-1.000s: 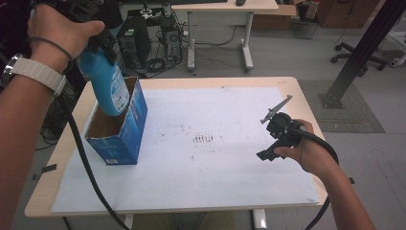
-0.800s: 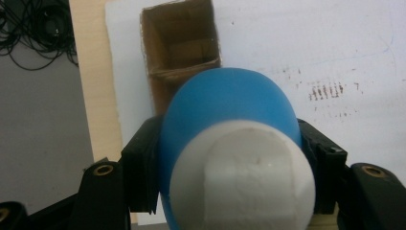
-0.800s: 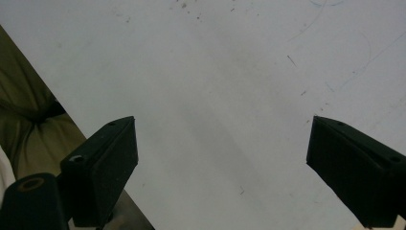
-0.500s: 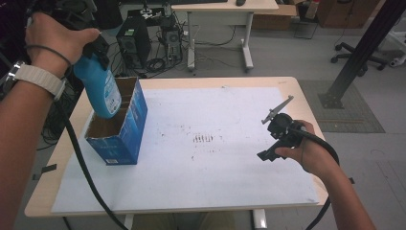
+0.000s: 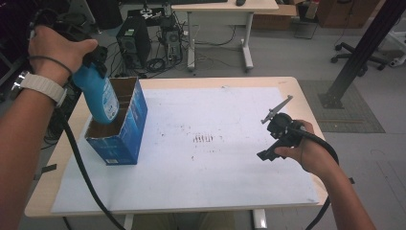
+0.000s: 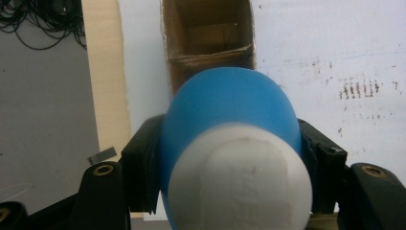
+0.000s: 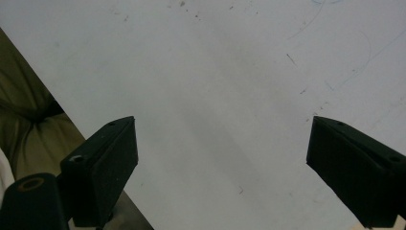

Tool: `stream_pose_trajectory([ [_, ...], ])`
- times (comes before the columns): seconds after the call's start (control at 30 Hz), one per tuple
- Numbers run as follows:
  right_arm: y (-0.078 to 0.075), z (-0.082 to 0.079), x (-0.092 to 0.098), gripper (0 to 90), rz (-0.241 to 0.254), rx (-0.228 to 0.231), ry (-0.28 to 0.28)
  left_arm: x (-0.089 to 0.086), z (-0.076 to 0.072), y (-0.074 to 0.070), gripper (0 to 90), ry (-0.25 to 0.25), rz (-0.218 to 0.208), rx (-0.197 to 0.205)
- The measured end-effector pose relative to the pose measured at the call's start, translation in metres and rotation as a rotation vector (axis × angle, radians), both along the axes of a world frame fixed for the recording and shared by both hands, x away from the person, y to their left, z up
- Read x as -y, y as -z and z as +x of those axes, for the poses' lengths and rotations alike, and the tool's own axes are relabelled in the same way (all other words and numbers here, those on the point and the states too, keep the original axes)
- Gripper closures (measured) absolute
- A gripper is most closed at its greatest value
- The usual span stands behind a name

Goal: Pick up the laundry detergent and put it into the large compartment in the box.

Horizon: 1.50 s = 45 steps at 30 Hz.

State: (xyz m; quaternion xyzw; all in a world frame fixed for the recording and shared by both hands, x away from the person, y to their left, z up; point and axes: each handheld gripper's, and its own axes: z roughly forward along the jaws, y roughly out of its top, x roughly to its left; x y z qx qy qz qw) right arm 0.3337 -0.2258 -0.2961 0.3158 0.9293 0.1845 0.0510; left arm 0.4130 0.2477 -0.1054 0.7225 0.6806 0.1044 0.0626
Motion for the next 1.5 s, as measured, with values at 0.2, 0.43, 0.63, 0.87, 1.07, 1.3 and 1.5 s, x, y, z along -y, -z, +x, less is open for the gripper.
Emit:
stream_pose_trajectory([
  [0.2,0.001,0.0,0.0,10.6,-0.001,-0.002,-0.001,-0.003,0.002,0.012,37.3,0.0,-0.006,-0.006],
  [0.43,0.002,0.001,-0.001,10.6,-0.004,-0.01,0.005,-0.005,0.004,0.022,37.3,-0.003,-0.009,-0.013],
  [0.63,0.002,0.001,-0.002,10.6,-0.004,-0.009,0.003,-0.007,0.005,0.032,37.3,-0.006,-0.008,-0.017],
  [0.87,0.005,0.001,-0.001,10.6,-0.006,-0.013,0.006,-0.01,0.007,0.046,37.3,-0.012,-0.01,-0.03],
  [1.07,0.005,0.002,0.0,10.6,-0.001,-0.013,0.008,-0.01,0.009,0.056,37.3,-0.014,-0.009,-0.03],
  [1.3,0.006,0.002,-0.001,10.6,-0.003,-0.014,0.004,-0.011,0.01,0.068,37.3,-0.011,-0.014,-0.04],
  [1.5,0.008,0.002,-0.001,10.6,-0.005,-0.018,0.007,-0.011,0.011,0.08,37.3,-0.008,-0.014,-0.036],
])
